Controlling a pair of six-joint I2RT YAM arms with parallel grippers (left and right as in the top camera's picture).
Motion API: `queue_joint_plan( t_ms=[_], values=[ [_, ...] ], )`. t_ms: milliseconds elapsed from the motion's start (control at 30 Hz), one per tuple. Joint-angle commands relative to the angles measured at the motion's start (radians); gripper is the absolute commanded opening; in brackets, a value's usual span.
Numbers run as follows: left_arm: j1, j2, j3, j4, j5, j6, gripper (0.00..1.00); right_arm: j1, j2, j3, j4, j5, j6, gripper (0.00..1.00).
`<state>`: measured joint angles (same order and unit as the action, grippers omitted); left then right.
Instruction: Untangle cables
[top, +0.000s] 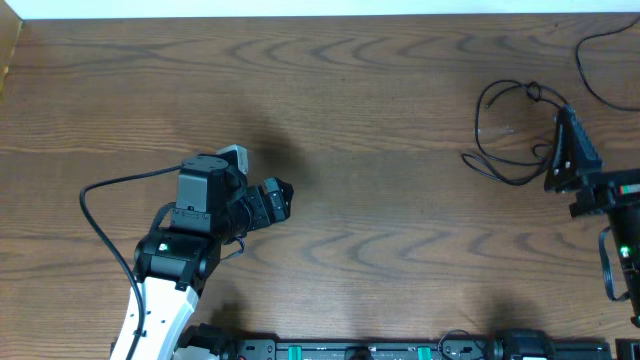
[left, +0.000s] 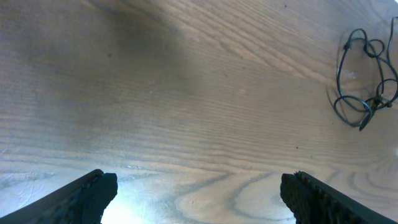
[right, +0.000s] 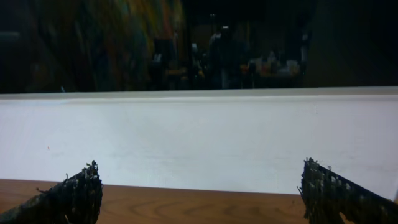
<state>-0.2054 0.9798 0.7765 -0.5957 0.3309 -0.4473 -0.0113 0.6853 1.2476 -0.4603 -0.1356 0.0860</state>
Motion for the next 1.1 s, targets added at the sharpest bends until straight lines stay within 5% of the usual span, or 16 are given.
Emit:
queue_joint_plan(
  t_ms=[0,567,1067],
  values=[
    [0.004,0.000,0.008,-0.006,-0.010,0.009,0.92,-0.009,-0.023,0.000,-0.005,-0.006,-0.016,0.99],
    [0.004,0.000,0.008,-0.006,-0.010,0.009,0.92,-0.296,-0.219,-0.021,-0.066,-0.309,-0.012,0.99],
    [0.004,0.000,0.008,-0.006,-0.010,0.009,0.92,-0.170,-0.333,-0.021,-0.080,-0.317,-0.010,0.99]
  ],
)
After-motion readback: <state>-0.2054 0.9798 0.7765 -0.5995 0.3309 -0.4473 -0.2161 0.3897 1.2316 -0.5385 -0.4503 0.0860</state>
